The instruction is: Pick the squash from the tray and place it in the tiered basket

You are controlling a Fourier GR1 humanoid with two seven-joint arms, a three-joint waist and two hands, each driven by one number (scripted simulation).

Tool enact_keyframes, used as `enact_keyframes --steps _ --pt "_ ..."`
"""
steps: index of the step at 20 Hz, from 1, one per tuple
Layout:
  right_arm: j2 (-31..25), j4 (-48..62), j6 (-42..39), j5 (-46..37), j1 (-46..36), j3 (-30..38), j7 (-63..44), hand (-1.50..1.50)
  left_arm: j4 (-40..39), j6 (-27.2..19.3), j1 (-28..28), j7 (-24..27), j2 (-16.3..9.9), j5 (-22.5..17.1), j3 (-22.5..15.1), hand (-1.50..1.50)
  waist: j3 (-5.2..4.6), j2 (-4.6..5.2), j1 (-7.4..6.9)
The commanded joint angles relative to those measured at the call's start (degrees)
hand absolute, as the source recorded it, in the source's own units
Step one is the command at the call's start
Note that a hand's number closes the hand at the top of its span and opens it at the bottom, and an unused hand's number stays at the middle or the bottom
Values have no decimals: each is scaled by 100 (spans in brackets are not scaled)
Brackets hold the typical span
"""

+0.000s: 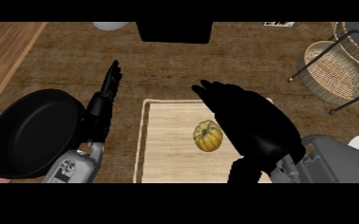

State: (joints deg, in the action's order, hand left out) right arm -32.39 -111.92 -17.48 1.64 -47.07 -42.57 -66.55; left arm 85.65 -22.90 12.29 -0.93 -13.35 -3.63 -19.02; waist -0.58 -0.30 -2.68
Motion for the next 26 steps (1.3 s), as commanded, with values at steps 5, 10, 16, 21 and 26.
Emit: enact_keyframes --steps 5,10,16,21,26 --pt "1269 1290 -397 470 -1318 -648 -1845 -150 45 55 -96 18 18 -5 11 0 18 -27 91" --pt "1504 1948 -307 735 -1572 -918 -1860 -150 -205 94 -89 78 -40 -60 207 0 28 -30 254" --pt "1546 2403 -227 1054 -1810 -1268 -1862 -150 291 102 -209 -161 -163 -109 277 0 41 -78 284" --pt "1715 2911 -305 1227 -2406 -1508 -1863 -150 81 -84 -100 -98 77 92 151 0 36 -58 335" --pt "1656 2853 -248 1263 -2412 -2017 -1862 -150 1 134 -7 -131 -85 -51 358 0 41 -35 371"
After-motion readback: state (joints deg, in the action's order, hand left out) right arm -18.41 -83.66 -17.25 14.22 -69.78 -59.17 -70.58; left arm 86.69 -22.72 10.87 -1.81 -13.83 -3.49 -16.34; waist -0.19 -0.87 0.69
